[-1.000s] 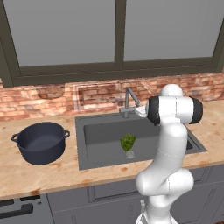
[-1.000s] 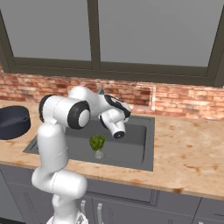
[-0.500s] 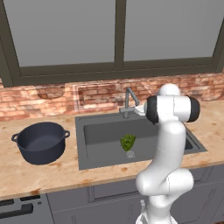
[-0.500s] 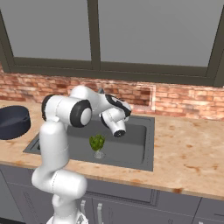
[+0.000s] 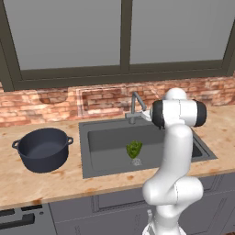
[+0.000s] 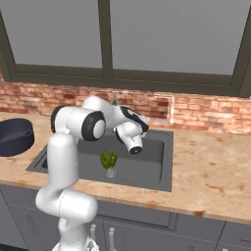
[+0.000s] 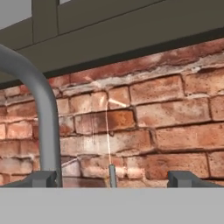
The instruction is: Dump the lettuce from the pot into the sink. Then turn on the water and wash the lettuce. Then turn off the water and put the lettuce back in the pot.
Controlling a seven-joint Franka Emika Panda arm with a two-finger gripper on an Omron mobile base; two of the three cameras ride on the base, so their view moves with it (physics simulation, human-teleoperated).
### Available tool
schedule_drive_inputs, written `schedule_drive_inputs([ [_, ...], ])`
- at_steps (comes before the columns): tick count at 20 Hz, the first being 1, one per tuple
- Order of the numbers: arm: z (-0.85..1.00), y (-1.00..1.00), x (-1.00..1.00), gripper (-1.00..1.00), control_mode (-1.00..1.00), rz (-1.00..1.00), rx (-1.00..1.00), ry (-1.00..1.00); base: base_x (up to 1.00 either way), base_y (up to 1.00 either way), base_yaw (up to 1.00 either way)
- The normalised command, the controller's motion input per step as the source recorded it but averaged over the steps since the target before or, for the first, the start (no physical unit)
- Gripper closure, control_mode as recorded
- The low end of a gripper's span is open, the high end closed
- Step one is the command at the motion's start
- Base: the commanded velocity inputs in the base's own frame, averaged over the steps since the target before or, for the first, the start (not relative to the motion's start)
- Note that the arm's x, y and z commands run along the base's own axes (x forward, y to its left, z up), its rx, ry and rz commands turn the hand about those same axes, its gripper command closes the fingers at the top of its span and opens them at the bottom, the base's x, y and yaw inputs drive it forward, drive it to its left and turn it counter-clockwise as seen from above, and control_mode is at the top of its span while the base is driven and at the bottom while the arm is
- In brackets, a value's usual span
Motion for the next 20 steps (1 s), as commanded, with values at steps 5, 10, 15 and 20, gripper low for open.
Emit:
schedule_drive_inputs([
  [5, -0.07, -0.07, 0.18, -1.0, -1.0, 0.0, 0.02, 0.0, 0.0, 0.0, 0.0],
  [10, -0.07, 0.0, 0.18, -1.0, -1.0, 0.0, 0.0, 0.0, 0.0, 0.0, 0.0],
  [15, 0.0, 0.03, 0.18, -1.0, -1.0, 0.0, 0.0, 0.0, 0.0, 0.0, 0.0],
  [20, 0.0, 0.14, 0.19, -1.0, -1.0, 0.0, 0.0, 0.0, 0.0, 0.0, 0.0],
])
